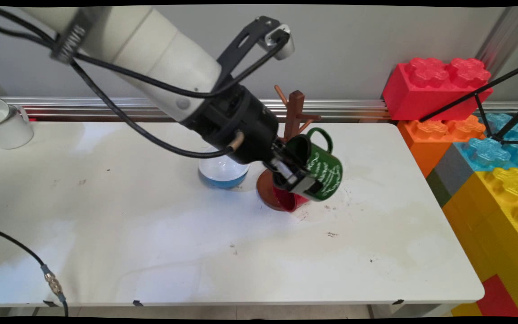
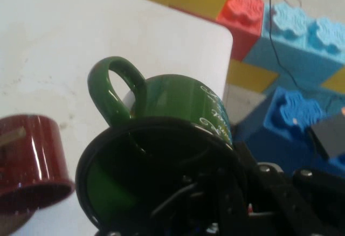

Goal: Place the picked object on the table

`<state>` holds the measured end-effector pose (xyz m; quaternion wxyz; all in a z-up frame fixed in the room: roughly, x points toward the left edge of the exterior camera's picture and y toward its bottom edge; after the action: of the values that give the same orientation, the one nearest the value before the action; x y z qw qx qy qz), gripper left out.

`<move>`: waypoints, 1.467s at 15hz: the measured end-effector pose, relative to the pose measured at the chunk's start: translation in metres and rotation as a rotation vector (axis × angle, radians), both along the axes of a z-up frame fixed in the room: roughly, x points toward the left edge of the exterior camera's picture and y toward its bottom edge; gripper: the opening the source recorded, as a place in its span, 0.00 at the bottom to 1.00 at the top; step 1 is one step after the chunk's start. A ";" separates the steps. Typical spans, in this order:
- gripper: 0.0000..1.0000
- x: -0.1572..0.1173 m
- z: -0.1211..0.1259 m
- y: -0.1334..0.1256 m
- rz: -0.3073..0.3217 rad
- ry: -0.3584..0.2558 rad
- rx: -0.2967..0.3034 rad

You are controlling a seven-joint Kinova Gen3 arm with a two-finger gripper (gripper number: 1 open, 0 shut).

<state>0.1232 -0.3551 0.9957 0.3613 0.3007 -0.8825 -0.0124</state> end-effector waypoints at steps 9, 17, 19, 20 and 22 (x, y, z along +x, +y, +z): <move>0.00 0.052 0.005 0.013 -0.159 -0.229 0.055; 0.00 0.093 -0.039 0.010 -0.249 -0.427 0.016; 0.00 0.100 -0.053 0.009 -0.264 -0.473 0.002; 0.00 0.103 -0.060 0.008 -0.273 -0.496 -0.006; 0.00 0.107 -0.074 0.007 -0.285 -0.534 -0.019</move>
<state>0.2298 -0.3485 0.9214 0.1138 0.1632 -0.9797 0.0249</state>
